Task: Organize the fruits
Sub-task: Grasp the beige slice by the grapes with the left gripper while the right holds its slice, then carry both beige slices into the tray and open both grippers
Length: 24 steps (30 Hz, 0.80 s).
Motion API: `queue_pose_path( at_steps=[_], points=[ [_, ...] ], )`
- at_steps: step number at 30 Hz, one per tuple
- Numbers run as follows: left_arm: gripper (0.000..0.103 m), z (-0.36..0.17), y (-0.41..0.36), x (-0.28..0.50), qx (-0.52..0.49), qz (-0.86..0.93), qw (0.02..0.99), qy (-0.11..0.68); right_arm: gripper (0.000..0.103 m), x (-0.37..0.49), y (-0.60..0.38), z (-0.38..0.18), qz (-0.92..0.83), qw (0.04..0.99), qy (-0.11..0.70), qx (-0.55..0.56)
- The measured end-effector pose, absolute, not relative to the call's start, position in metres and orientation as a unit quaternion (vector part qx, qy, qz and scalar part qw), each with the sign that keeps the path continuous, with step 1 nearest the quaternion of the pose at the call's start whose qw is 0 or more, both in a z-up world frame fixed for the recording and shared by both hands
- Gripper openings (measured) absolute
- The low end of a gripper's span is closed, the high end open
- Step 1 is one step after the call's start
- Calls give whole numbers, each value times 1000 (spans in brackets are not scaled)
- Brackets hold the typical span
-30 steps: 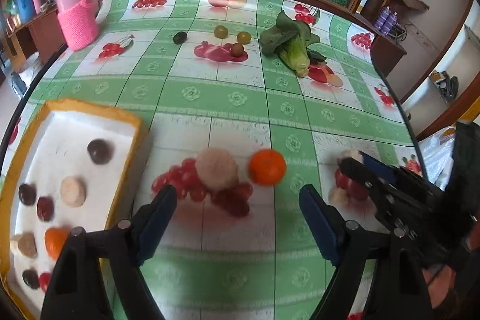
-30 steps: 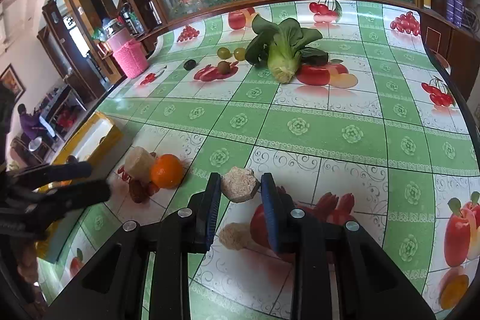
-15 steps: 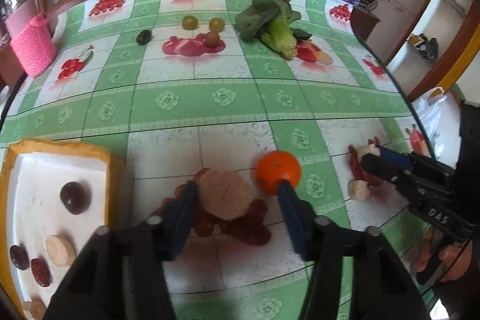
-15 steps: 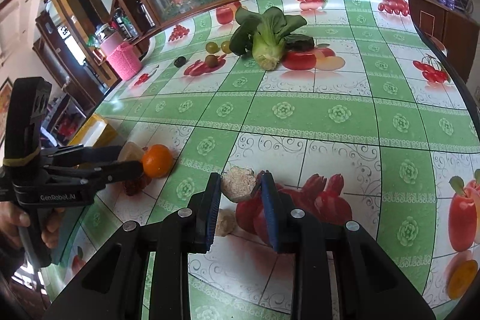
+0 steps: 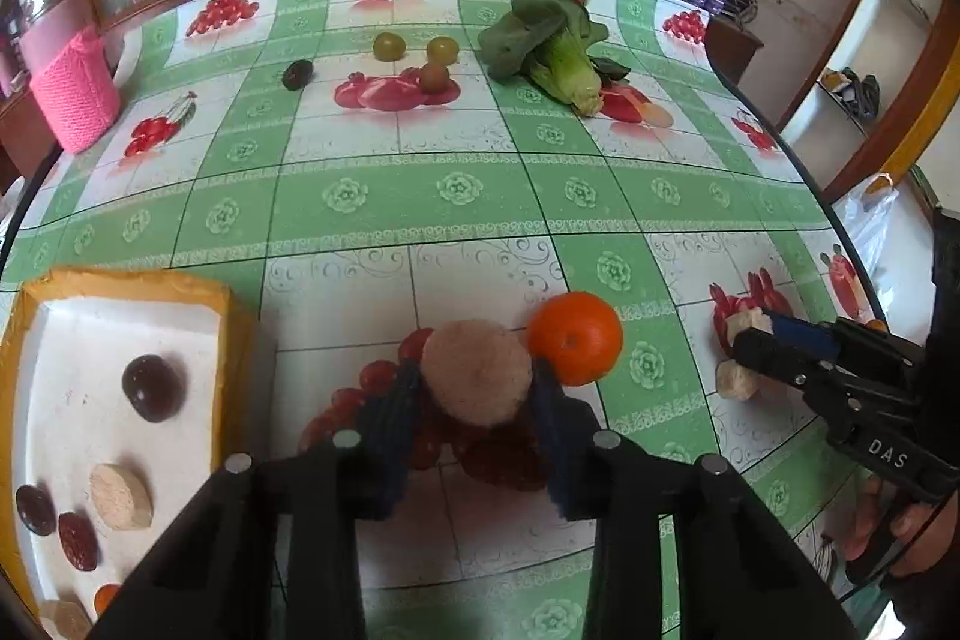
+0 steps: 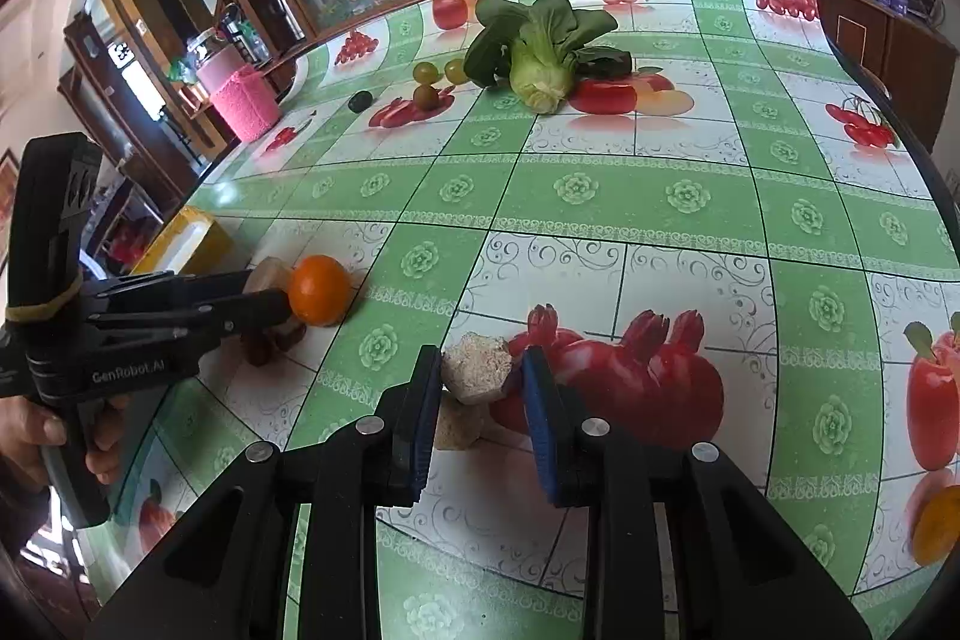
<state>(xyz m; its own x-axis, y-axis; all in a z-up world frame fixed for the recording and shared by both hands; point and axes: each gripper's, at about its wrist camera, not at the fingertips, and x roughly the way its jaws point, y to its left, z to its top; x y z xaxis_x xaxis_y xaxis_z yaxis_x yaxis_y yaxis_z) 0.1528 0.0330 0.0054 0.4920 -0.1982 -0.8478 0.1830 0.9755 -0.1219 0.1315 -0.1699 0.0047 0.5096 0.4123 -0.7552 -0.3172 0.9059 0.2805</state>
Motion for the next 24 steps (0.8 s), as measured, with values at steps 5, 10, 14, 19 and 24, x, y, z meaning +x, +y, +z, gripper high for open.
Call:
queue_pose_path(
  at_steps=[5, 10, 14, 19, 24],
  points=[
    [39, 16, 25, 133, 7, -102, 877, 470, 27, 119, -171, 20, 206, 877, 433, 38],
    [39, 29, 19, 101, -11, -115, 879, 462, 27, 100, -172, 35, 197, 885, 420, 15],
    [39, 36, 19, 71, -38, -132, 877, 460, 27, 79, -174, 42, 190, 889, 417, 7],
    [39, 40, 26, 37, -55, -124, 877, 462, 27, 52, -173, 45, 186, 888, 421, -2],
    [39, 40, 34, 8, -58, -116, 879, 460, 27, 29, -167, 37, 185, 881, 436, -4]
  ],
)
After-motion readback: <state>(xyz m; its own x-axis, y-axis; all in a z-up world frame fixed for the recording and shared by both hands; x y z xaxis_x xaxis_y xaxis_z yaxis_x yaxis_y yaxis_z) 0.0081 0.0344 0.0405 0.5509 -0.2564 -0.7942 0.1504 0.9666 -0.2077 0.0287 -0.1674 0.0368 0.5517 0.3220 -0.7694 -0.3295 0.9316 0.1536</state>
